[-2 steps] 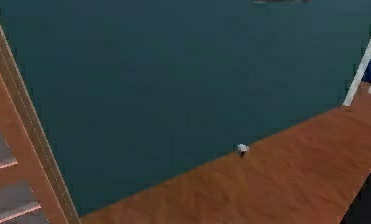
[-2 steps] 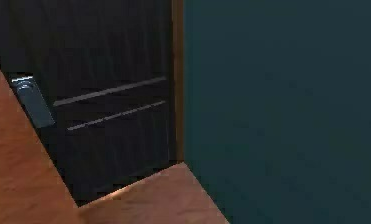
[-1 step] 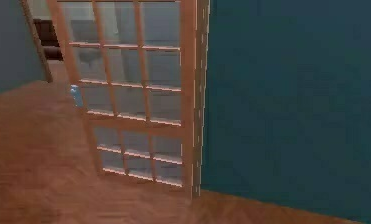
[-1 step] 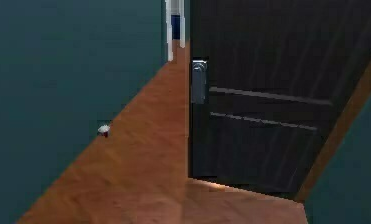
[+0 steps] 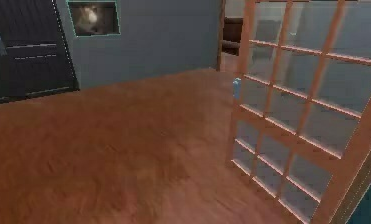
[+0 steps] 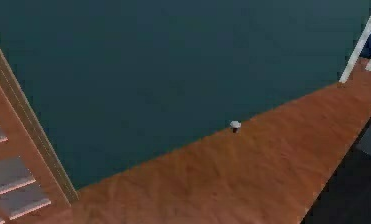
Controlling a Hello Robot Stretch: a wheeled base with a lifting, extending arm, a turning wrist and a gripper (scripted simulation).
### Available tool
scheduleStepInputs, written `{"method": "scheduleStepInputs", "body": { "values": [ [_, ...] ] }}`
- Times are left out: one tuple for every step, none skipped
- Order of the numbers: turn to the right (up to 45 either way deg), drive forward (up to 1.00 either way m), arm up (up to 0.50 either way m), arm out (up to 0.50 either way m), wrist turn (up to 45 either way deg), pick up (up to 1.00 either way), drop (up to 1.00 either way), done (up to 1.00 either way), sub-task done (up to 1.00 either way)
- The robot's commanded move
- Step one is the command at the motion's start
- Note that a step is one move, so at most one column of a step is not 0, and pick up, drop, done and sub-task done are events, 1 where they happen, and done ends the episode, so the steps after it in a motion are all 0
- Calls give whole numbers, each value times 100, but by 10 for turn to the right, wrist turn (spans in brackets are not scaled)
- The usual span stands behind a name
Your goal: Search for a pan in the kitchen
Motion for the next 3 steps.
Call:
{"method": "scheduleStepInputs", "body": {
  "values": [
    [-300,0,0,0,0,0,0,0,0],
    [0,100,0,0,0,0,0,0,0],
    [-60,0,0,0,0,0,0,0,0]
  ]
}}
